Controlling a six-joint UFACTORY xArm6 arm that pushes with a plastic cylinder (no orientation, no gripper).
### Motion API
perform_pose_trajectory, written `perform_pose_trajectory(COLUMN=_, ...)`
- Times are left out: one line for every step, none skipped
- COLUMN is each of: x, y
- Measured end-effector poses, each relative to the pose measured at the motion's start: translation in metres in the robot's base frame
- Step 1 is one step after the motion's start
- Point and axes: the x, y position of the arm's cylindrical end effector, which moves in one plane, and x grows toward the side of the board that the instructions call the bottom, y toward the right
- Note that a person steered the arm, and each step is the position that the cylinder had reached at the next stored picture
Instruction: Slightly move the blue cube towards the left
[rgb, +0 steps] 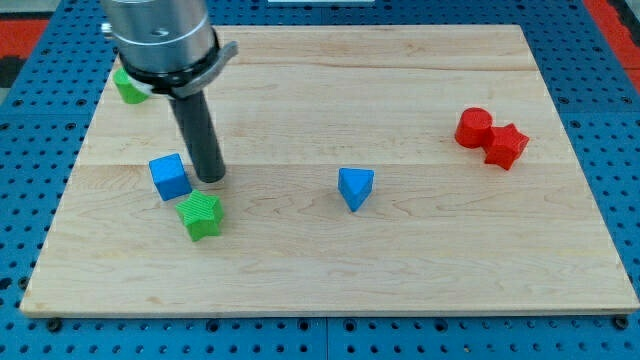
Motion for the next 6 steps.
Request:
perform_pose_trajectory(x=0.013, y=-0.009)
perform_pose_trajectory(x=0.015, y=-0.031)
perform_pose_trajectory(x=-0.002, y=-0.076)
perform_pose_trajectory(x=-0.006, y=-0.073)
perform_pose_trajectory(x=0.03, y=-0.083)
perform_pose_trajectory(x=0.023, y=-0.105)
